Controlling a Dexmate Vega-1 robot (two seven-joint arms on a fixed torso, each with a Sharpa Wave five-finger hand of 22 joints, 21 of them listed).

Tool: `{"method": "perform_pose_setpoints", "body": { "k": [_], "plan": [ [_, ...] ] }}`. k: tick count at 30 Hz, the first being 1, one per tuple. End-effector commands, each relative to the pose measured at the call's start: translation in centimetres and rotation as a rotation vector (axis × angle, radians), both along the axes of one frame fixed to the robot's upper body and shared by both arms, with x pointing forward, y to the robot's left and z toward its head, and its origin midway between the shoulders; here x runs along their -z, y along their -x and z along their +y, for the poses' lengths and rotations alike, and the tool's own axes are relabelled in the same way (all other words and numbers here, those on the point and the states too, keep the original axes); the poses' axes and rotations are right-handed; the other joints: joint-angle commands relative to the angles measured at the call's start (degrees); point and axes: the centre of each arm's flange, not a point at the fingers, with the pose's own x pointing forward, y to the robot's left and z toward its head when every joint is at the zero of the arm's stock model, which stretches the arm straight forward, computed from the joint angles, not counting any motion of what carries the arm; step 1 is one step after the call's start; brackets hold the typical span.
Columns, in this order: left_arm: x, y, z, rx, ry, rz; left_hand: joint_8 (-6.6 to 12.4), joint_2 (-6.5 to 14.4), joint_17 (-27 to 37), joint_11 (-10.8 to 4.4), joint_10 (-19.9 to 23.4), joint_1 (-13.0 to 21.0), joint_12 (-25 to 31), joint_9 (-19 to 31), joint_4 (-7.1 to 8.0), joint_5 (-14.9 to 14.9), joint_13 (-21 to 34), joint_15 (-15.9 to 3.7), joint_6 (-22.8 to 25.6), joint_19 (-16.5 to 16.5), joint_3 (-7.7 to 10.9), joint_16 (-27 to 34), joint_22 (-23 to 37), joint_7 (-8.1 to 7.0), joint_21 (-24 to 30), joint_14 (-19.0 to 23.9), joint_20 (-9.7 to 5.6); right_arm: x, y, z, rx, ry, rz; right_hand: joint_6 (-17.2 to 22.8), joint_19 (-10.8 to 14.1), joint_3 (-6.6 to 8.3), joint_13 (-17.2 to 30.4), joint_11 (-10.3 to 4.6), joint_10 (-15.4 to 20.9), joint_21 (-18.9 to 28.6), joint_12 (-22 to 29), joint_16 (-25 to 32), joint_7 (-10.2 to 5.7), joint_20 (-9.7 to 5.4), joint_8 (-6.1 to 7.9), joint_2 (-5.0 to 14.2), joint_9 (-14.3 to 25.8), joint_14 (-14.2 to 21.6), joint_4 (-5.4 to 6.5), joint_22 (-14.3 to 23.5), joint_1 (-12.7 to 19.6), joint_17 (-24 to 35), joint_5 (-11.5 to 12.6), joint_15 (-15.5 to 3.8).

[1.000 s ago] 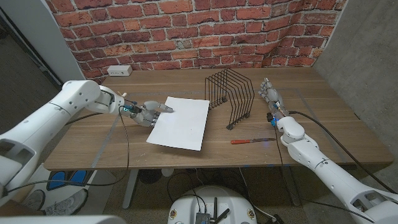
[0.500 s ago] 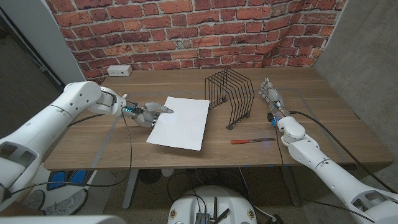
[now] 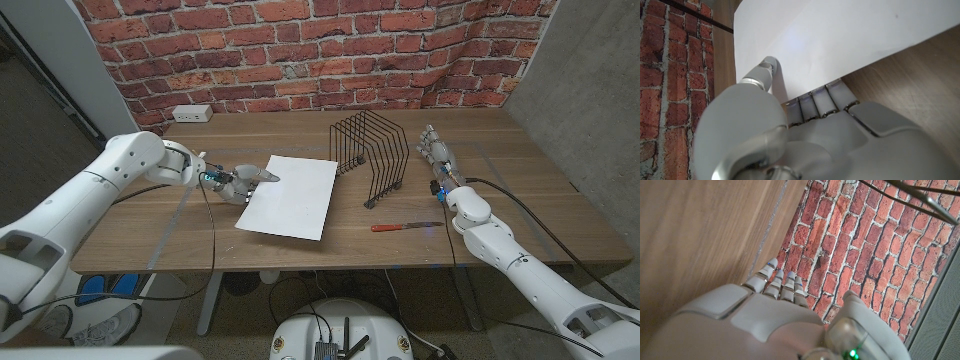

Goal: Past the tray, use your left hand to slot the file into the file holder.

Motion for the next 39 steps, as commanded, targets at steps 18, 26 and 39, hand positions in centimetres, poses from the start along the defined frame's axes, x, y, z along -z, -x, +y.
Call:
{"method": "perform_pose_setpoints", "body": {
  "k": [18,26,39],
  "plan": [
    [-0.5,0.2,-0.8,-0.019,0.011,-0.021,0.93,2.9,0.1,-2.29,8.8,-0.8,1.0,0.3,0.22,0.1,0.3,-5.22,8.0,3.7,2.59,-0.6,0.4,-2.02,1.6,6.2,-3.56,0.0,0.1,-0.1,0.001,-0.008,-0.008,0.2,0.7,0.78,0.1,-0.22,0.3,0.3,0.5,0.4,-0.15,0.01,0.09,1.69,0.1,0.2,-0.11,0.1,-0.8,0.1,0.1,-0.18],
    [-0.5,0.5,-0.9,-0.021,0.015,-0.029,0.99,3.6,0.1,-2.86,10.0,-0.8,0.8,0.3,0.03,0.1,0.3,-5.68,9.9,4.2,3.4,-0.8,0.4,-2.94,1.7,7.2,-4.06,0.2,0.3,-0.1,0.002,-0.008,-0.007,0.2,0.7,0.89,0.1,-0.25,0.3,0.3,0.5,0.4,-0.13,0.03,0.09,1.7,0.1,0.2,-0.11,0.1,-0.8,0.1,0.1,-0.2],
    [-1.1,1.3,-1.0,-0.026,0.017,-0.064,1.05,4.5,0.1,-2.92,11.8,-0.9,0.6,0.4,-0.09,0.1,0.3,-6.01,12.0,4.7,4.39,-1.0,0.4,-3.84,1.9,8.0,-4.27,0.2,0.6,-0.1,0.0,-0.002,-0.012,0.2,0.8,1.02,0.1,-0.23,0.2,0.3,0.4,0.4,-0.11,0.02,0.08,1.67,0.1,0.2,-0.11,0.1,-0.9,0.0,0.1,-0.23]
  ]
}}
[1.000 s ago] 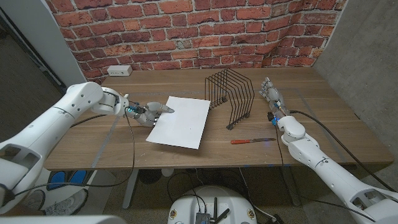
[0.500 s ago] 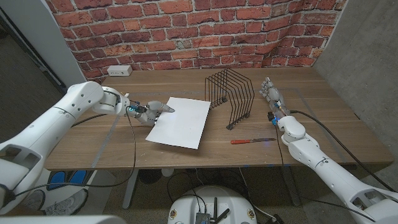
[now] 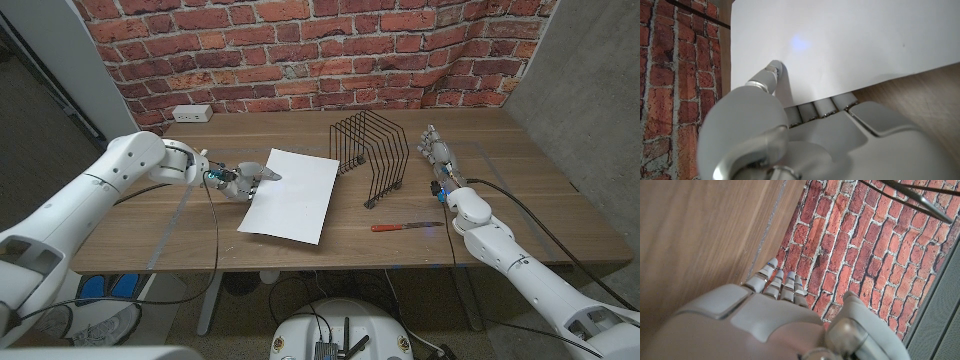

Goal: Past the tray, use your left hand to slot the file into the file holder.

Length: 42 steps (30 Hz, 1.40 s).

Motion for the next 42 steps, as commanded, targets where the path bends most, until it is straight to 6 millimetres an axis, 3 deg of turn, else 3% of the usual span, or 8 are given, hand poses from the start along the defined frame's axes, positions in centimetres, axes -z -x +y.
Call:
{"method": "perform_pose_setpoints", "body": {
  "k": [1,24,42],
  "plan": [
    [-0.5,0.7,-0.1,-0.007,0.01,-0.031,0.36,0.8,0.1,-0.22,1.0,0.1,-0.1,0.1,-0.05,0.1,0.3,-3.48,0.8,0.7,0.78,-0.4,0.1,-0.12,0.6,0.6,-2.99,0.1,0.4,0.0,-0.002,0.006,-0.006,0.2,0.5,0.58,0.1,-0.24,0.3,0.3,0.4,0.4,-0.15,-0.2,0.07,1.74,0.1,0.2,-0.11,0.1,-0.4,0.0,0.0,-0.21],
    [-2.1,2.5,1.3,-0.044,-0.013,-0.066,-0.26,1.5,0.1,0.01,2.4,-0.5,-0.7,0.3,-0.08,0.1,0.4,-3.53,1.2,1.1,1.79,-0.5,0.2,-0.12,0.8,1.4,-2.82,0.1,0.9,0.3,-0.003,0.019,-0.009,0.2,0.6,0.8,0.1,-0.17,0.2,0.3,0.4,0.4,-0.19,-0.17,0.05,1.67,0.1,0.1,-0.14,0.1,-0.5,-0.1,0.0,-0.13],
    [-5.1,2.8,3.0,-0.03,-0.049,-0.152,-0.78,1.9,0.1,-0.02,2.2,-0.9,-1.2,0.4,-0.07,0.1,0.4,-3.52,0.8,1.0,2.35,-0.7,0.2,0.21,0.8,1.4,-2.53,-0.3,0.9,1.2,0.005,0.022,-0.017,0.3,0.6,0.98,0.1,-0.26,0.2,0.2,0.4,0.5,-0.29,-0.13,0.07,1.63,0.1,0.1,-0.14,0.1,-0.6,-0.2,0.0,-0.22]
  ]
}}
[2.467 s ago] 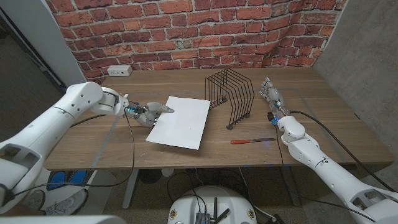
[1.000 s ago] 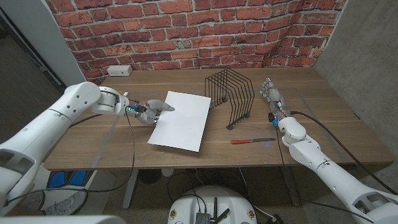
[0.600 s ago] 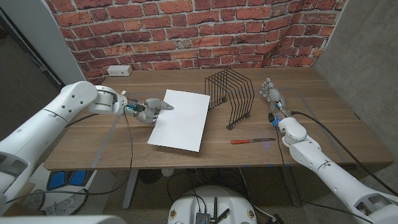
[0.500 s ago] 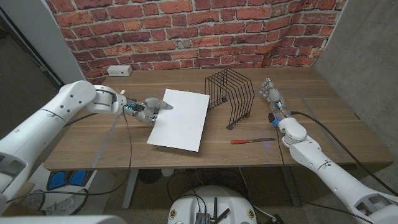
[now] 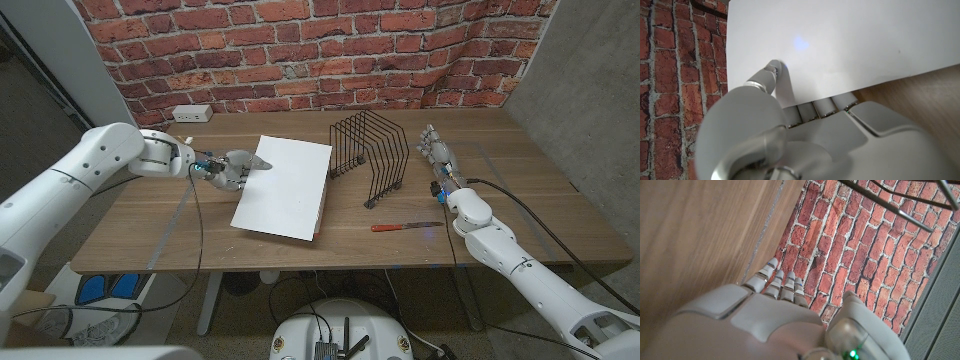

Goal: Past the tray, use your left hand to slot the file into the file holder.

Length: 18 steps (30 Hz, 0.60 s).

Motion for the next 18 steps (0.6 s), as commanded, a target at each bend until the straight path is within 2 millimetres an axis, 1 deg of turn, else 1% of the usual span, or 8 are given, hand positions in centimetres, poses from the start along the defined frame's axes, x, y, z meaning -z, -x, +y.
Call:
{"method": "perform_pose_setpoints", "body": {
  "k": [1,11,18],
  "plan": [
    [-1.8,0.3,1.0,0.011,-0.025,-0.049,-0.39,0.6,0.1,0.07,0.3,0.0,-0.1,0.2,0.01,0.1,0.1,-3.1,0.2,0.4,0.41,-0.2,0.2,0.38,0.2,0.4,-2.35,-0.3,0.0,0.6,0.005,0.002,-0.007,0.3,0.6,0.54,0.1,-0.24,0.2,0.2,0.4,0.5,-0.29,-0.13,0.07,1.62,0.1,0.1,-0.15,0.1,-0.6,0.1,0.0,-0.25],
    [-3.7,0.6,1.0,0.03,-0.048,-0.11,-0.61,0.7,0.1,0.24,0.1,-0.2,-0.3,0.2,-0.13,0.2,0.2,-3.17,0.0,0.1,0.77,-0.4,0.3,0.3,0.1,0.2,-2.16,-0.6,-0.1,0.8,-0.001,0.003,-0.013,0.4,0.6,0.66,0.1,-0.23,0.3,0.2,0.5,0.5,-0.29,-0.13,0.08,1.62,0.1,0.1,-0.15,0.1,-0.7,0.1,0.0,-0.2],
    [-5.1,1.3,1.4,0.043,-0.066,-0.159,-0.74,0.7,0.1,0.07,0.2,-0.4,-0.4,0.3,-0.11,0.1,0.2,-3.05,-0.1,0.1,0.93,-0.3,0.3,0.4,0.1,0.2,-2.12,-0.5,-0.1,0.8,-0.005,0.001,-0.016,0.4,0.6,0.73,0.1,-0.09,0.3,0.2,0.5,0.5,-0.3,-0.17,0.1,1.6,0.1,0.1,-0.13,0.1,-0.8,0.0,0.0,-0.2]
  ]
}}
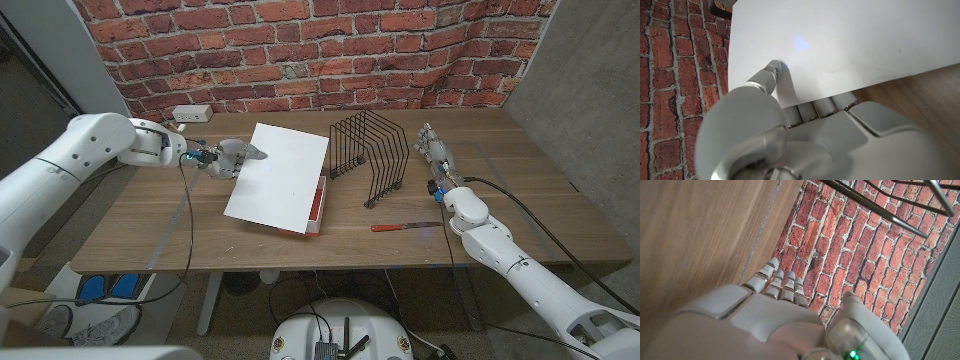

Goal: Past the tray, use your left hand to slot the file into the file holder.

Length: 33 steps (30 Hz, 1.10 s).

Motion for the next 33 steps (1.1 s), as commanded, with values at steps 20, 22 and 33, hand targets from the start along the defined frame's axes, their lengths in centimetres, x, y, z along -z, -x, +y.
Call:
{"method": "perform_pose_setpoints", "body": {
  "k": [20,22,33],
  "plan": [
    [-5.2,1.6,0.8,0.084,-0.092,-0.177,-0.63,0.3,0.1,-0.1,-0.9,-0.7,-0.7,0.5,-0.02,0.1,0.3,-3.01,-0.4,-0.8,0.99,-0.5,0.3,-0.17,-0.2,-0.6,-1.75,0.2,0.2,-0.1,-0.004,0.0,-0.01,0.5,0.5,0.71,0.1,-0.07,0.3,0.3,0.5,0.5,-0.21,-0.07,0.13,1.9,0.1,0.1,0.12,0.1,-0.7,0.0,-0.1,-0.2],
    [-5.6,1.7,0.6,0.09,-0.105,-0.186,-0.66,0.3,0.0,0.1,-0.8,-0.8,-0.7,0.5,-0.01,0.1,0.4,-2.99,-0.5,-0.9,1.03,-0.6,0.3,-0.33,-0.2,-0.8,-1.7,0.2,0.2,-0.1,-0.004,-0.002,-0.01,0.5,0.5,0.71,0.1,-0.09,0.3,0.3,0.5,0.5,-0.19,-0.13,0.12,1.88,0.1,0.1,0.13,0.1,-0.7,0.0,-0.1,-0.19],
    [-8.3,1.8,-0.3,0.141,-0.192,-0.248,-0.7,0.3,0.0,0.0,-0.9,-1.1,-0.7,0.5,0.02,0.1,0.4,-2.96,-0.5,-1.3,1.25,-0.7,0.3,-0.4,-0.3,-1.4,-1.43,0.3,0.1,0.1,-0.009,-0.001,-0.006,0.5,0.6,0.85,0.1,-0.05,0.3,0.3,0.5,0.6,-0.2,-0.19,0.11,1.88,0.1,0.1,0.11,0.1,-0.8,0.0,-0.1,-0.25]
  ]
}}
